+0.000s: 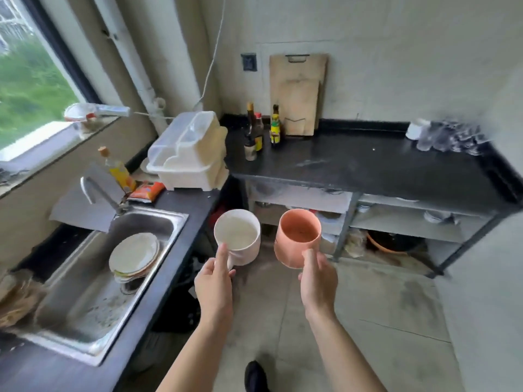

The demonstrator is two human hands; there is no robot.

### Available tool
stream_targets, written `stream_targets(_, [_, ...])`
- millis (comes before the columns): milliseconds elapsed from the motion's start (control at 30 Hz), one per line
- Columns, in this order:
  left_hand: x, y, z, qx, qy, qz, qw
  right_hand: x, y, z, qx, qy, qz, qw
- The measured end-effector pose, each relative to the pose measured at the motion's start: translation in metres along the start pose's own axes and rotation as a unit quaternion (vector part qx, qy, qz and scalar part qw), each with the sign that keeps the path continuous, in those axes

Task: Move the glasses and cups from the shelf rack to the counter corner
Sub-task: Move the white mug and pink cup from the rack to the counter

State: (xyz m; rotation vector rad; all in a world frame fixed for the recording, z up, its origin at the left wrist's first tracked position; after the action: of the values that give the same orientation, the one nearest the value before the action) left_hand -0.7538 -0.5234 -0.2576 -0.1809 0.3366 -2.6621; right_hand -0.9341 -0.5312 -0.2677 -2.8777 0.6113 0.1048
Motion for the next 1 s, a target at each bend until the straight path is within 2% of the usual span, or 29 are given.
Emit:
stream_targets(200, [0.144, 0.055, -0.015, -0.013, 0.019, -0.111, 0.994, -0.065, 0.103, 0.008, 0.039, 0.011, 0.096, 0.995])
stream_targets(400, [0.301, 0.108, -0.012, -0.052, 0.029, -0.215, 0.975, -0.132, 0.215, -0.013, 0.058, 0.002, 0.201, 0.978])
stream_targets(667, [0.484, 0.122, -0.01, -0.083, 0.075, -0.359, 0.927, -0.229, 0.303, -0.036, 0.071, 0.023, 0.341, 0.937])
stream_targets(800, [0.559, 0.115, -0.029, -0.107, 0.083, -0.382, 0.914, -0.277, 0.351, -0.024, 0.082, 0.053, 0.374, 0.922])
stream_targets(1000, [0.674, 0.11, -0.049, -0.099, 0.112, -0.364, 0.919, -0.354, 0.455, -0.01, 0.092, 0.093, 0.343, 0.93])
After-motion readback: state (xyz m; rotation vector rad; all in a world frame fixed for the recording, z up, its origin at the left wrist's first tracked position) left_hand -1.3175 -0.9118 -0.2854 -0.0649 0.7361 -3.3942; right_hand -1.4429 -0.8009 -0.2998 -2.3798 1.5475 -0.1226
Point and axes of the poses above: each hand's wrist, its own y-axis towards the middle knuckle, its own x-axis out of the palm, z = x × y, the point moved 2 cm from there along y, towards the middle knuckle, and after that the axes turned 6 degrees about -z, right-handed, at the moved point
